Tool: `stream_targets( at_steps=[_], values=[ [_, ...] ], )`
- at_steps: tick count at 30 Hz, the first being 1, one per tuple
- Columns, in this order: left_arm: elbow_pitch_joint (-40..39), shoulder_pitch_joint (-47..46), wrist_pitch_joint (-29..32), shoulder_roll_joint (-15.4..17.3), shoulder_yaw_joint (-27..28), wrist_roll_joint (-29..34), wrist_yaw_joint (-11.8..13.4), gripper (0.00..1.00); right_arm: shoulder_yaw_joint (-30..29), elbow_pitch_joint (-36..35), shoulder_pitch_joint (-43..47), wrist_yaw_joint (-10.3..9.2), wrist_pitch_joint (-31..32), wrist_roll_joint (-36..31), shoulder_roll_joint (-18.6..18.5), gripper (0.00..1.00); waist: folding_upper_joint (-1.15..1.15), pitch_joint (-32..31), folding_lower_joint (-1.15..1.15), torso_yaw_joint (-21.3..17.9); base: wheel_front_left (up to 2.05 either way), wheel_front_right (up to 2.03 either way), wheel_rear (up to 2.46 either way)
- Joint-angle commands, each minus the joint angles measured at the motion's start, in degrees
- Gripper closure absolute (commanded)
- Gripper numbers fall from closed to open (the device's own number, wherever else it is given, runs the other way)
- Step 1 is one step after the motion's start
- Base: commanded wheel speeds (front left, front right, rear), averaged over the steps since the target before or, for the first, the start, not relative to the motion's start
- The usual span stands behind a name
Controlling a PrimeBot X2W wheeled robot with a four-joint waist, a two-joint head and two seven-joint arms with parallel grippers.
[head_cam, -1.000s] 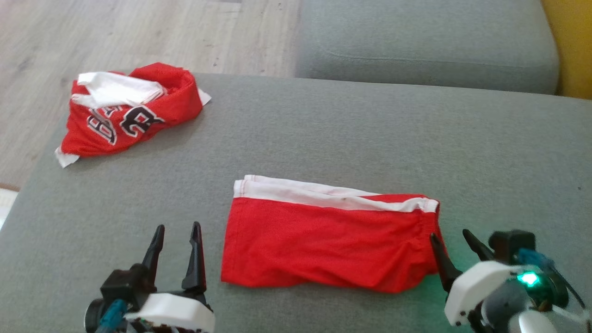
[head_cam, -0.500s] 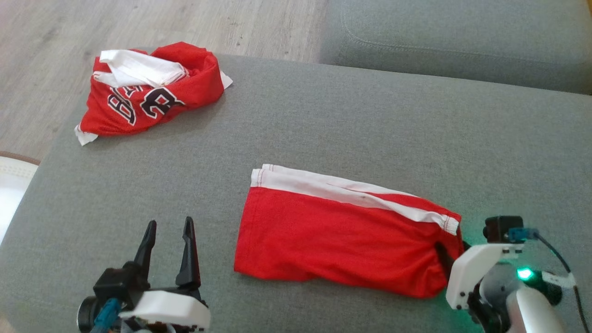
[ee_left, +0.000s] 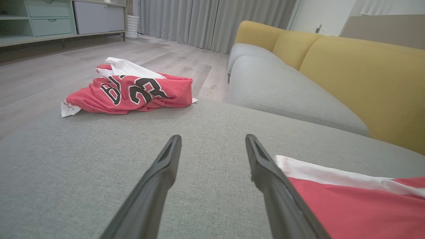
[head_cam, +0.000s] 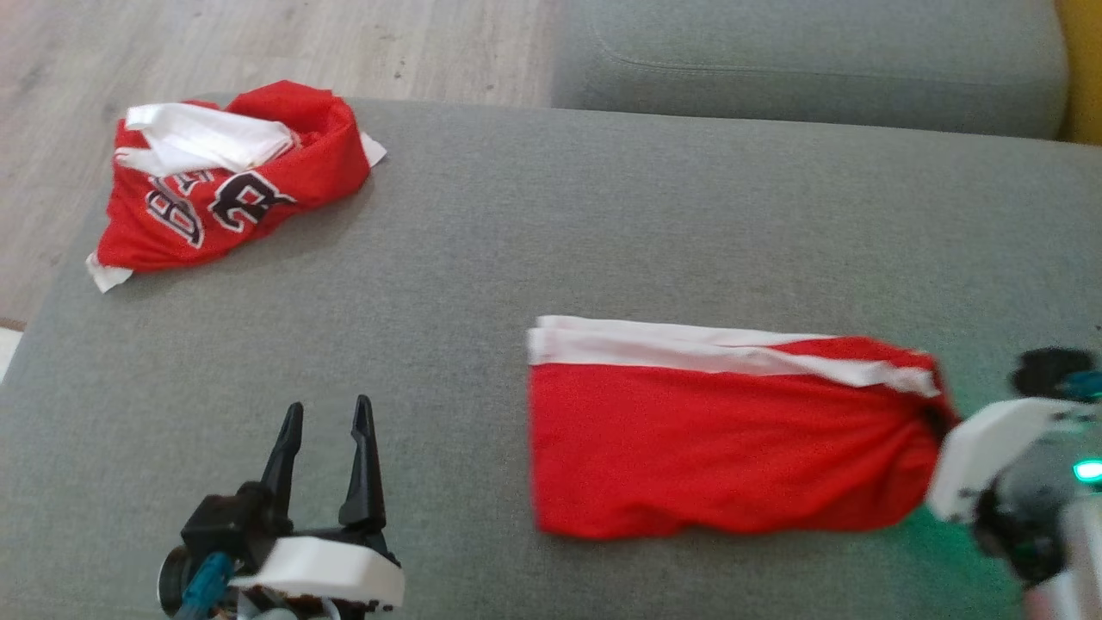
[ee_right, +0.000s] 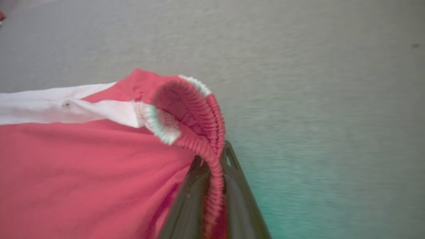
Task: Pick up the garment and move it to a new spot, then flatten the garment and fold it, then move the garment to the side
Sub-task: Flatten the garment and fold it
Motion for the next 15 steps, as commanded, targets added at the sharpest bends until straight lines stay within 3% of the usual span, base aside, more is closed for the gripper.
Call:
stream_targets(
  at_steps=[1,5,15],
  values=[
    [-1.7,-2.6,-0.6,0.6,2.4,0.4,-0.2,0.00,-0.4,-3.4,-1.6,0.43,0.9,0.5,-2.3,1.00,0.00,0.1,0.00,-0.5,0.00,0.00,0.00],
    [-1.4,-2.7,-0.6,0.4,2.3,0.4,-0.3,0.00,-2.5,-6.9,0.1,0.43,3.4,1.5,-4.0,1.00,0.00,0.2,0.00,-1.3,0.00,0.00,0.00],
    [-1.2,-3.5,-0.6,0.2,2.2,0.7,-0.6,0.00,2.0,-16.8,3.6,0.43,8.2,12.5,1.2,1.00,0.00,1.1,0.00,-1.5,0.00,0.00,0.00]
  ],
)
